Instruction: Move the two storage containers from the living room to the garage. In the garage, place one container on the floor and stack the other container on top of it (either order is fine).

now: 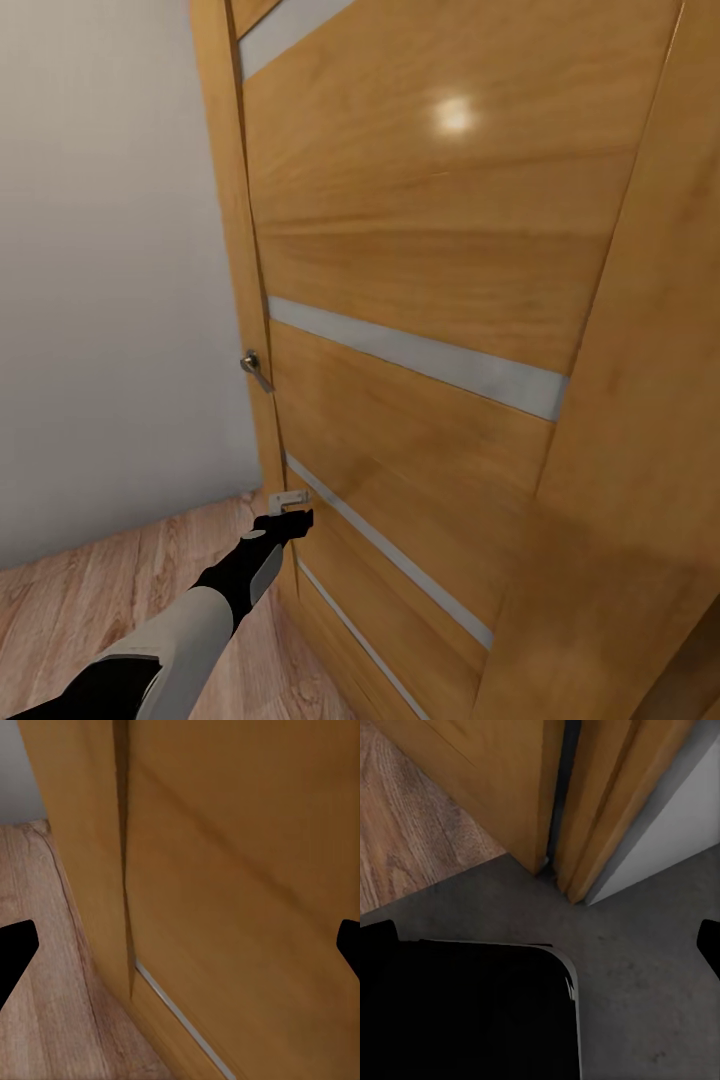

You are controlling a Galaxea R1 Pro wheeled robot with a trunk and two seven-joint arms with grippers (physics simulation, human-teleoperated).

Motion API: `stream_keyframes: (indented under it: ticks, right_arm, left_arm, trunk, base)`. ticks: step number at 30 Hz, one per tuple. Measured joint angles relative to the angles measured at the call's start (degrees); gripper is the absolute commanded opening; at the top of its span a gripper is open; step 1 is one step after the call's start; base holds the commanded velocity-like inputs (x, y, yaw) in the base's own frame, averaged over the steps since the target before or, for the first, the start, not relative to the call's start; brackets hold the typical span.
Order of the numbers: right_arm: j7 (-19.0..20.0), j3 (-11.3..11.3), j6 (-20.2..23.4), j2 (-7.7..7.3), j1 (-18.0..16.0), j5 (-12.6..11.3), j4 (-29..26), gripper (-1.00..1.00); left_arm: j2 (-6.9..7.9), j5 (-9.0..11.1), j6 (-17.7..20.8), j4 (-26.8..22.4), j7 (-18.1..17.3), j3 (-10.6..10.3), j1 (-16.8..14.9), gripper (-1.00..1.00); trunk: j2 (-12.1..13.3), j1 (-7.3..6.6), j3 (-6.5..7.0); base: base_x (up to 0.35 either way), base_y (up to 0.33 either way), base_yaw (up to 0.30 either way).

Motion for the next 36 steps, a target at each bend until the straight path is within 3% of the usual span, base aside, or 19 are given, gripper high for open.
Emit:
stream_keyframes:
  ticks: [9, 21, 36]
  right_arm:
    - [0.0, 0.0, 0.0, 0.00, 0.0, 0.0, 0.0, 1.00]
    - [0.0, 0.0, 0.1, 0.00, 0.0, 0.0, 0.0, 1.00]
    - [0.0, 0.0, 0.1, 0.00, 0.0, 0.0, 0.0, 1.00]
  left_arm:
    - [0.00, 0.0, 0.0, 0.0, 0.0, 0.0, 0.0, 1.00]
    - [0.04, -0.4, 0.0, 0.0, 0.3, 0.3, 0.0, 1.00]
    - [0.04, -0.4, 0.0, 0.0, 0.3, 0.3, 0.0, 1.00]
  trunk:
    - [0.0, 0.00, 0.00]
    - [0.0, 0.00, -0.01]
    - [0.0, 0.00, 0.00]
  base:
    - [0.000, 0.000, -0.026]
    - [0.000, 0.000, -0.231]
    - [0.000, 0.000, -0.020]
